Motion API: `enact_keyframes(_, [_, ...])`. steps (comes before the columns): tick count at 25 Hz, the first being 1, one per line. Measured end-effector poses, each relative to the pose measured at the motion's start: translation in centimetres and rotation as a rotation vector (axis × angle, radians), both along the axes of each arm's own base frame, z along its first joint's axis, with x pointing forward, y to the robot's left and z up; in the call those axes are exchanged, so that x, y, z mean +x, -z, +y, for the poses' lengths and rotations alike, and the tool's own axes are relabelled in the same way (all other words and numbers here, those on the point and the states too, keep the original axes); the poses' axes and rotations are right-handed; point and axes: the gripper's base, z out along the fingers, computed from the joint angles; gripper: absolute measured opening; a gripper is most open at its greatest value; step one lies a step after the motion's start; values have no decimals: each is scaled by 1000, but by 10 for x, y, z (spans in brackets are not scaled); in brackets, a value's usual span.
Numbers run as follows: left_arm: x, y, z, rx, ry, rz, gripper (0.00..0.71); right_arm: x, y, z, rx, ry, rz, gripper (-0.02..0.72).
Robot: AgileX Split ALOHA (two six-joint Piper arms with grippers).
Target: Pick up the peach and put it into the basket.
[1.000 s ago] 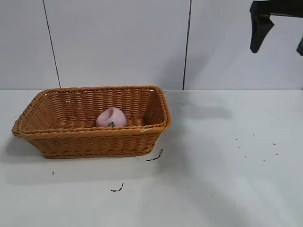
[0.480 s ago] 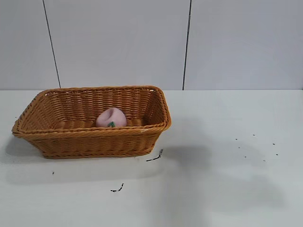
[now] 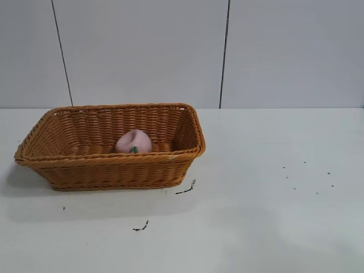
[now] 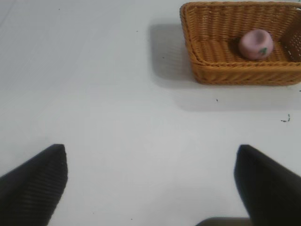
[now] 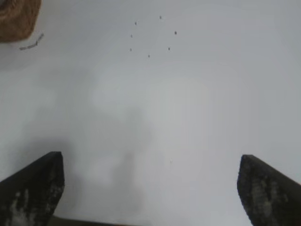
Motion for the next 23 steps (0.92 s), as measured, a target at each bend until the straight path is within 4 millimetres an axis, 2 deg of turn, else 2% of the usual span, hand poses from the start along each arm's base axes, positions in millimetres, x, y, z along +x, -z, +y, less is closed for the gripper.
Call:
enact_keyframes(8, [0, 0, 0, 0, 0, 0, 693, -35, -3, 0, 5, 4, -225, 696])
enact_keyframes(23, [0, 0, 0, 0, 0, 0, 693, -37, -3, 0, 7, 5, -234, 696])
